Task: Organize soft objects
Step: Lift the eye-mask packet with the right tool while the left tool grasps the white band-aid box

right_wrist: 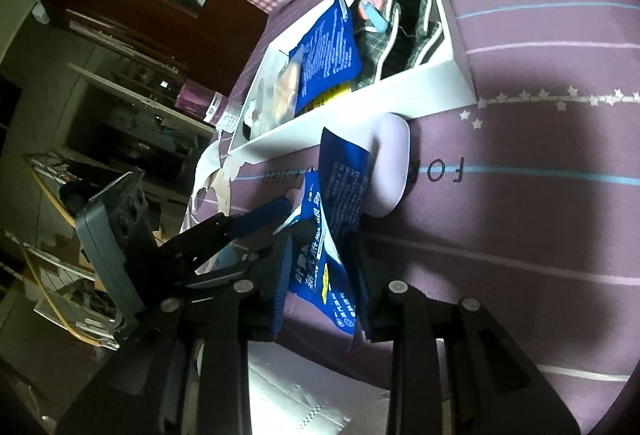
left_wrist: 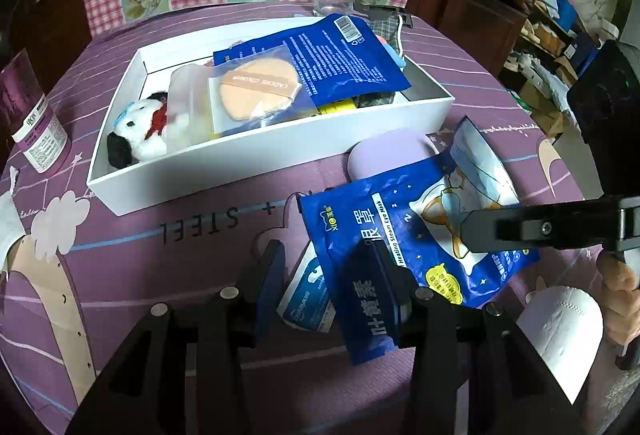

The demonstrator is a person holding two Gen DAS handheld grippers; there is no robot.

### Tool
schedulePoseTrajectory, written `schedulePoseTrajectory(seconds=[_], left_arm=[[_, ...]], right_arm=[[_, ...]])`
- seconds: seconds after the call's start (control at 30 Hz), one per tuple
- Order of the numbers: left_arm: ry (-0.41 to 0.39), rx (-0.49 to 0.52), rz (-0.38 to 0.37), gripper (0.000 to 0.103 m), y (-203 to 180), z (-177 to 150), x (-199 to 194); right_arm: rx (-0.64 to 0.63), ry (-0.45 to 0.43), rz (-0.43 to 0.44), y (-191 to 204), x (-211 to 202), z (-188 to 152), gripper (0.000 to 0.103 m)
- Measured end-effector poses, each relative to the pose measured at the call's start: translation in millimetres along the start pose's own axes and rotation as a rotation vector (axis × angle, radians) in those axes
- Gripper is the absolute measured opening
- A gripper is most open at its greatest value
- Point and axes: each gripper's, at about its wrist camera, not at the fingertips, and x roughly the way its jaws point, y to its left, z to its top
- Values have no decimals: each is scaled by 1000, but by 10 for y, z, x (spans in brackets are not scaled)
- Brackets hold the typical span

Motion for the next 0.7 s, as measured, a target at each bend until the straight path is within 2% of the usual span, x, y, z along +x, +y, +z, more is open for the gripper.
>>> schedulePoseTrajectory(seconds=[0.13, 0.2, 0.23, 0.4, 0.53, 0.7], left_arm=[[0, 0, -3, 44, 8, 2, -3], [0, -4, -7, 44, 24, 1, -12], [-3, -10, -13, 44, 32, -1, -25], [-33, -38, -10, 43, 124, 6, -85], [-89, -93, -58, 43, 242, 31, -199], [-108, -106, -95, 43, 274, 51, -248]], right_arm=[[23, 12, 19, -46, 89, -12, 34], [29, 2, 3, -46, 102, -22, 20], [25, -6, -13, -42, 84, -22, 6], [15, -68, 8, -4, -97, -10, 5], [1, -186, 14, 49, -405, 8, 5], [31, -314, 10, -15, -656, 32, 5]])
